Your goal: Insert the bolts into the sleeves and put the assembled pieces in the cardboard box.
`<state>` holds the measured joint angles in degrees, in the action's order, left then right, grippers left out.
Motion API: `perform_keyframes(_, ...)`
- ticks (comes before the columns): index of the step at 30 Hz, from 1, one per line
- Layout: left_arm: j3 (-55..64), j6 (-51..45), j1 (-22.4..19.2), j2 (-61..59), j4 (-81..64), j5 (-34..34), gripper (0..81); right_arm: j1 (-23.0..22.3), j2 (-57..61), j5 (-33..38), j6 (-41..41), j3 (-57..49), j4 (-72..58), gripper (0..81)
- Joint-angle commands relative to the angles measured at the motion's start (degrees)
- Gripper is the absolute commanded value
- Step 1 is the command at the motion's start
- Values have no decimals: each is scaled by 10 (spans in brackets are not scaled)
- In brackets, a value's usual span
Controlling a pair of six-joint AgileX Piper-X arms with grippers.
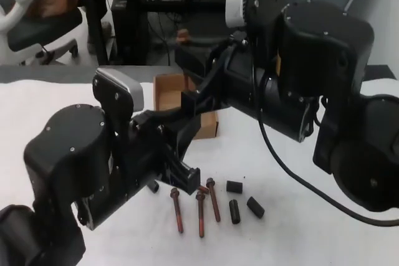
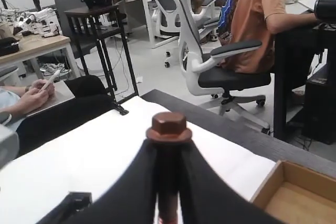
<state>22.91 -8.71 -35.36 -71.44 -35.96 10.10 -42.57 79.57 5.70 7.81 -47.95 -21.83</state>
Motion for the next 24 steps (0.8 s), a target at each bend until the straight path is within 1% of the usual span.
perform_keyframes(1, 3, 2, 1, 6, 26, -14, 18, -1, -9, -4, -5, -2, -18, 6)
perform_keyframes(4, 3, 2, 1, 6, 13, -16, 18, -1, -9, -4, -5, 0, -16, 6)
perform_keyframes(8, 3, 2, 1, 6, 8, -49, 18, -1, -9, -7, -5, 2, -16, 6)
perform_keyframes(12, 3, -8, 5, 6, -29, -44, 18, -1, -9, -7, -5, 12, -16, 6)
perform_keyframes(15, 3, -41, 6, 6, -38, -42, 18, -1, -9, -7, -5, 13, -16, 6)
perform_keyframes(18, 3, -68, 6, 6, -38, -27, 18, -1, -9, -7, -5, 13, -18, 6)
perform_keyframes(24, 3, -67, 5, 6, -33, -23, 18, -1, -9, -7, -5, 13, -35, 6)
